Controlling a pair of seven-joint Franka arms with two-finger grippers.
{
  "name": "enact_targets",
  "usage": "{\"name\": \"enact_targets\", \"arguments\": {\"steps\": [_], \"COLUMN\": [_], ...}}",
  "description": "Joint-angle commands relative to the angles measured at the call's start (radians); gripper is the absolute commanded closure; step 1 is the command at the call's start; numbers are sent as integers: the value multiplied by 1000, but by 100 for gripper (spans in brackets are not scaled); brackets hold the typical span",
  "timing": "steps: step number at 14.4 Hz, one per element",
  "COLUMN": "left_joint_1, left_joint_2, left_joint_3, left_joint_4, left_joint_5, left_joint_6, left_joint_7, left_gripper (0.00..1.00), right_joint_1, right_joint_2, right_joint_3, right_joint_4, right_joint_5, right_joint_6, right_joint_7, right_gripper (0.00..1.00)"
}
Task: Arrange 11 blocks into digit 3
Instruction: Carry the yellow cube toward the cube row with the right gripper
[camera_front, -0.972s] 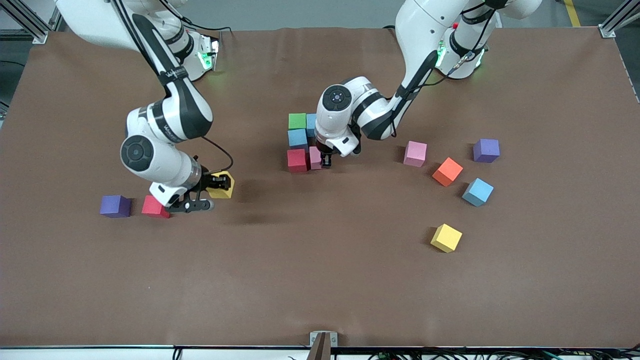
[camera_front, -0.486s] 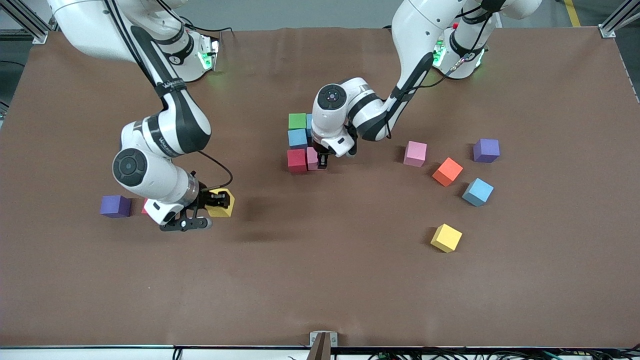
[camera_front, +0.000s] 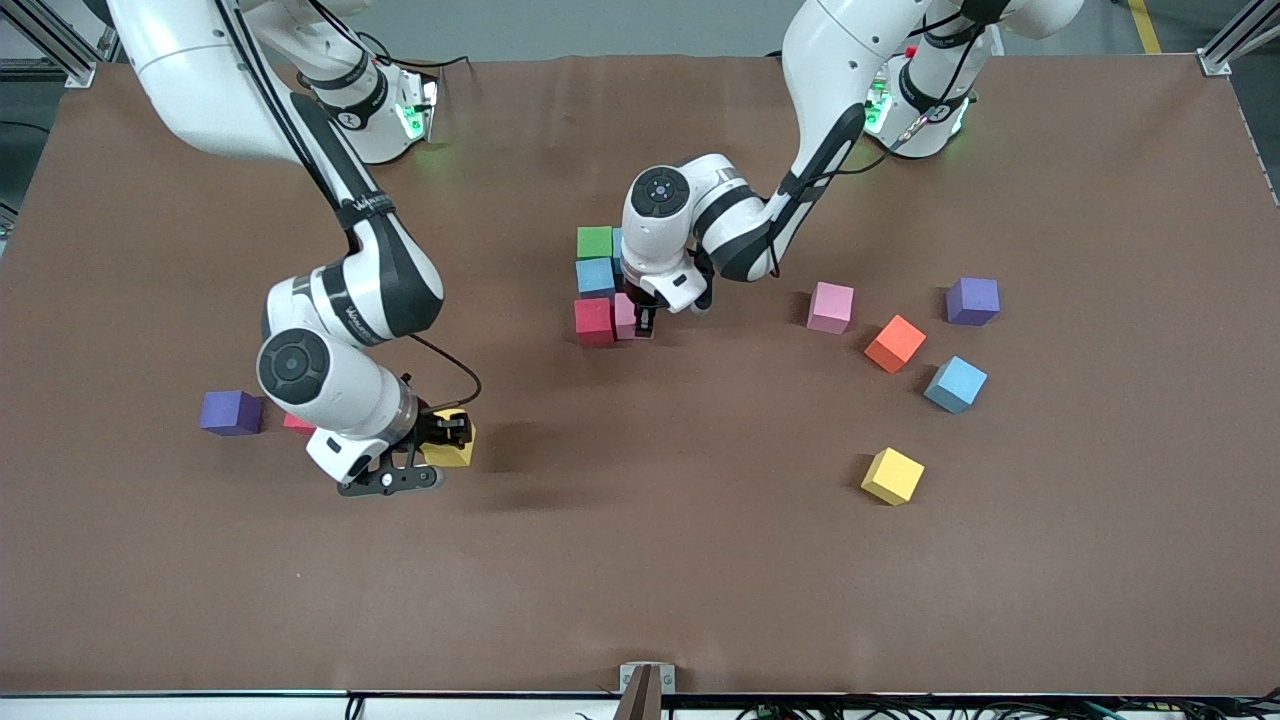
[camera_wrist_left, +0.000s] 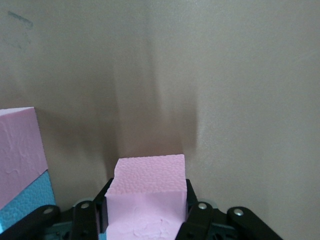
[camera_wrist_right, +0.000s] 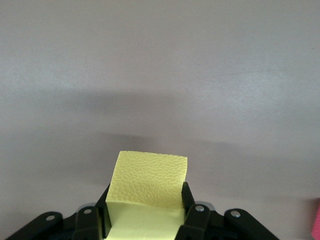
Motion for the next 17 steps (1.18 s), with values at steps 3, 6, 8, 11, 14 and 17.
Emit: {"name": "enact_targets", "arguments": {"steps": [3, 6, 8, 11, 14, 17], "left_joint_1": [-14, -22, -22, -25, -23, -23], "left_joint_2": [8, 10, 11, 13, 11, 4], "left_joint_3": [2, 2, 2, 2, 2, 2], "left_joint_4": [12, 12, 12, 10, 9, 13], "left_joint_5": [16, 16, 16, 15, 15, 16], "left_joint_6": [-26, -26, -26, -26, -26, -46], "left_joint_7": [-3, -3, -5, -6, -6, -3], "left_gripper": [87, 84, 81, 66, 16, 0], "right_joint_1": [58, 84, 85, 116, 134, 159], "right_joint_2": [69, 87, 95, 107, 127, 136], "right_joint_3": [-11, -11, -11, -11, -11, -11], "right_joint_4": [101, 101, 101, 101, 101, 103], "right_joint_5": [-26, -27, -26, -24, -23, -21], "right_joint_6": [-17, -15, -17, -18, -17, -15], "right_joint_7": [113, 151, 157, 194, 229, 233], "right_gripper": [56, 56, 56, 56, 56, 56]}}
